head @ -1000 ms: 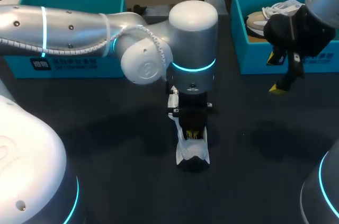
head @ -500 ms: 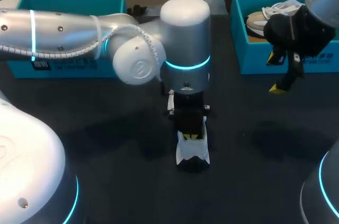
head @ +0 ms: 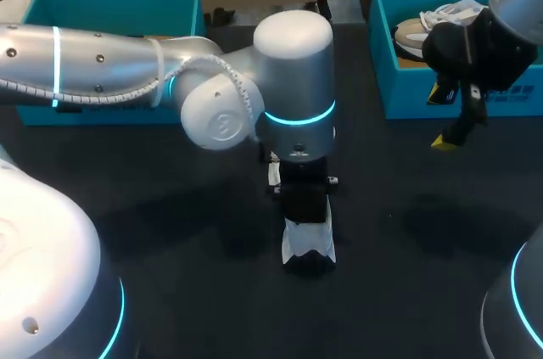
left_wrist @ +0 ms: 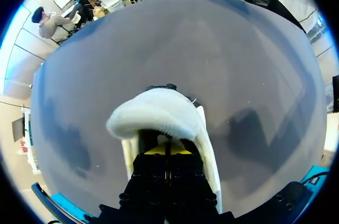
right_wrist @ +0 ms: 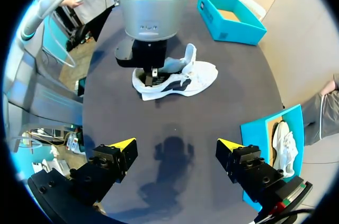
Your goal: Take the shoe out of the shoebox, open the shoe tongue, remove and reinsert the insole, then place the shoe into the shoebox
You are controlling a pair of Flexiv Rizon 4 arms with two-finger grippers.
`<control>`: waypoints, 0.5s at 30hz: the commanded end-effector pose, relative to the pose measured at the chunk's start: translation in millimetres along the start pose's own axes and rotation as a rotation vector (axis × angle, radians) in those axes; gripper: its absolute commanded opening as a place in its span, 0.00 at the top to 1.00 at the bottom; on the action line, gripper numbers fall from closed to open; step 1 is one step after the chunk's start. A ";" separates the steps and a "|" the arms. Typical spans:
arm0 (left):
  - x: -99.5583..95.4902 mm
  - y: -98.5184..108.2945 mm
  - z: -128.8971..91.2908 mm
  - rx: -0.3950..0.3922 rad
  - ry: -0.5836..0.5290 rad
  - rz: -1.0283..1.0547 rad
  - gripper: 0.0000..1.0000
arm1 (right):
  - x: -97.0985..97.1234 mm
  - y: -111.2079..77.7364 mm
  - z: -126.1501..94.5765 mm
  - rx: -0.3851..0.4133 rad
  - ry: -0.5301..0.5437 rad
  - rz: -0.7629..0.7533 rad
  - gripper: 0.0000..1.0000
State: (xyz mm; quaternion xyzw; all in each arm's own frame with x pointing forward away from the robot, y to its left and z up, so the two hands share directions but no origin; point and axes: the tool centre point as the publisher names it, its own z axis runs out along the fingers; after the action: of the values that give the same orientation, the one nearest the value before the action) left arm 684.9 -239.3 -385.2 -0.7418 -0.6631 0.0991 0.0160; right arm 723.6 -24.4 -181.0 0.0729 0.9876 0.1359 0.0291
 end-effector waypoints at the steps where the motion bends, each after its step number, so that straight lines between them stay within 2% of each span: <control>1: 9.2 -2.5 -16.1 0.006 -0.026 0.006 1.00 | -1.0 1.0 1.2 0.003 0.001 0.001 0.00; 9: 1.4 -12.2 -7.8 0.019 -0.030 0.029 1.00 | -1.0 1.0 1.2 0.003 0.001 0.001 0.00; 15: -0.3 -14.7 9.3 0.013 0.000 0.059 1.00 | -1.0 1.0 1.2 0.003 0.001 0.001 0.00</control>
State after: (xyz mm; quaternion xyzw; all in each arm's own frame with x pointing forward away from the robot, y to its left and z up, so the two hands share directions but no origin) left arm 670.9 -232.1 -381.6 -0.7604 -0.6402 0.1081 0.0152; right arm 723.6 -24.3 -181.0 0.0729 0.9876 0.1359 0.0291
